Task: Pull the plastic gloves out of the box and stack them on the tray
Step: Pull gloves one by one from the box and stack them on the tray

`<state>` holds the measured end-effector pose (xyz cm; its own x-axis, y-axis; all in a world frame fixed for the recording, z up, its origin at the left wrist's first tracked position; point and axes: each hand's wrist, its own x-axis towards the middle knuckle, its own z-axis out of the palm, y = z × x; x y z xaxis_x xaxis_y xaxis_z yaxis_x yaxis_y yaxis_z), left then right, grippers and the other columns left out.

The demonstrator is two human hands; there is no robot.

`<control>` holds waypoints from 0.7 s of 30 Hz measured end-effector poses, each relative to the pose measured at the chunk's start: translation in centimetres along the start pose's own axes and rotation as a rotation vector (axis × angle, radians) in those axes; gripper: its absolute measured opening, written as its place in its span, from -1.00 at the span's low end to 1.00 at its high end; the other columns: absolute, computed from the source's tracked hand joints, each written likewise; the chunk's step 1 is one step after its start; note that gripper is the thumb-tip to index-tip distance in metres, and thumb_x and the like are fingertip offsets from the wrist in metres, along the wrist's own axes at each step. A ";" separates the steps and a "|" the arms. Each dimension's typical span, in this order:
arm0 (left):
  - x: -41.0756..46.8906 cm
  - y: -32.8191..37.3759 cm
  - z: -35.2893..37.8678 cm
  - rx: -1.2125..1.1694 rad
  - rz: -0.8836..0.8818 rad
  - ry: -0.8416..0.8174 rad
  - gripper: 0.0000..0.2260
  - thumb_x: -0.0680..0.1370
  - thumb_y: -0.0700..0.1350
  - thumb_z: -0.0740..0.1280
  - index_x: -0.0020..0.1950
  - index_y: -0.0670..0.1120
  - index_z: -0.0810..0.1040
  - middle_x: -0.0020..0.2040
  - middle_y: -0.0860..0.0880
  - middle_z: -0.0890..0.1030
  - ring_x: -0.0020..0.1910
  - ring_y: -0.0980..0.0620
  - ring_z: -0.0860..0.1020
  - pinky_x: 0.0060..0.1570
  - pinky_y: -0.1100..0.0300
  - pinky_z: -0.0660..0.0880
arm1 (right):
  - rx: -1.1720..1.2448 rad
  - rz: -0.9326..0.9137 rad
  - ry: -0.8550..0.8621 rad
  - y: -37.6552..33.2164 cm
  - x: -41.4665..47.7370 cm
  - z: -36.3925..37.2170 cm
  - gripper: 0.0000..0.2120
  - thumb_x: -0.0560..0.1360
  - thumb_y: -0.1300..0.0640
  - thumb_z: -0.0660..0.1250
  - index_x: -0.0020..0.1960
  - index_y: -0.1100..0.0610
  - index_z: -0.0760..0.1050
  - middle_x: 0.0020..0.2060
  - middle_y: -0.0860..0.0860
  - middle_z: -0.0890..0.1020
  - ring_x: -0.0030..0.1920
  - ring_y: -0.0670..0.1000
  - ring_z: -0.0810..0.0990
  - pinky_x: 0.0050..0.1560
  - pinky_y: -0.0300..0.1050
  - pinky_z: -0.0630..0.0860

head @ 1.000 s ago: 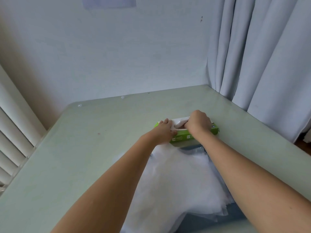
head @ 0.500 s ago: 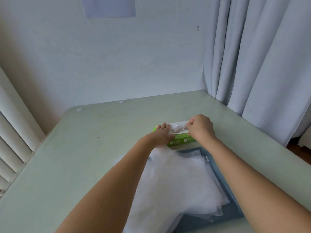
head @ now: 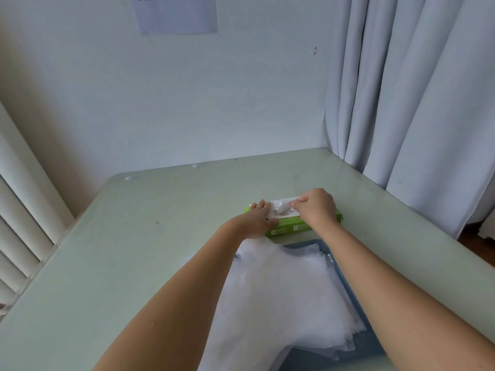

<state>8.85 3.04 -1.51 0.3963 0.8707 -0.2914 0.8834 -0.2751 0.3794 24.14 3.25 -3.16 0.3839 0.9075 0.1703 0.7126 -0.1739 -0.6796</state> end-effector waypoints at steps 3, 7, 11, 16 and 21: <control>-0.1 0.0 0.1 -0.023 0.005 -0.001 -0.43 0.67 0.04 0.04 0.58 -0.10 -0.15 0.58 -0.03 -0.18 0.55 -0.03 -0.19 0.47 0.03 -0.13 | 0.009 -0.033 0.001 0.0 0.0 -0.3 -0.70 0.51 0.11 0.36 -0.17 0.38 0.60 -0.30 0.24 0.64 -0.34 0.10 0.46 -0.36 -0.15 0.29; -0.5 0.1 0.3 -0.081 0.017 0.016 -0.38 0.64 0.16 0.02 0.57 -0.09 -0.13 0.58 -0.01 -0.16 0.54 0.00 -0.20 0.47 0.03 -0.14 | 0.014 -0.090 0.014 -0.6 0.0 -1.3 -0.64 0.55 0.15 0.29 -0.37 0.29 0.41 -0.49 0.08 0.40 -0.39 0.12 0.40 -0.38 -0.11 0.25; -0.5 0.1 0.3 -0.080 0.013 0.022 -0.39 0.65 0.12 0.06 0.57 -0.09 -0.13 0.58 -0.01 -0.17 0.55 -0.01 -0.20 0.47 0.03 -0.14 | -0.088 -0.047 -0.060 -1.1 0.1 -1.9 -0.66 0.44 0.03 0.43 -0.28 0.31 0.54 -0.44 0.11 0.52 -0.30 0.18 0.51 -0.31 -0.08 0.37; -0.3 0.0 0.3 -0.100 0.007 0.023 -0.42 0.67 0.04 0.06 0.57 -0.10 -0.15 0.58 -0.01 -0.17 0.54 -0.01 -0.21 0.47 0.04 -0.14 | -0.094 0.082 -0.082 -1.1 -0.4 -0.3 -0.61 0.27 -0.17 0.55 -0.19 0.14 0.57 -0.22 0.05 0.62 -0.18 0.12 0.59 -0.26 -0.15 0.40; -0.3 -0.2 0.2 -0.129 0.021 0.027 -0.39 0.65 0.08 0.10 0.58 -0.07 -0.13 0.58 0.00 -0.16 0.54 0.00 -0.20 0.47 0.03 -0.14 | 0.025 0.050 0.014 -1.4 -0.6 0.3 -0.81 0.46 0.07 0.43 -0.05 0.19 0.66 -0.06 0.11 0.69 -0.03 0.15 0.64 -0.14 -0.14 0.48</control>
<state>8.59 2.70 -1.71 0.4062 0.8764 -0.2586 0.8346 -0.2407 0.4955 22.73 3.04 -2.56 0.4273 0.8924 0.1453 0.6773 -0.2095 -0.7052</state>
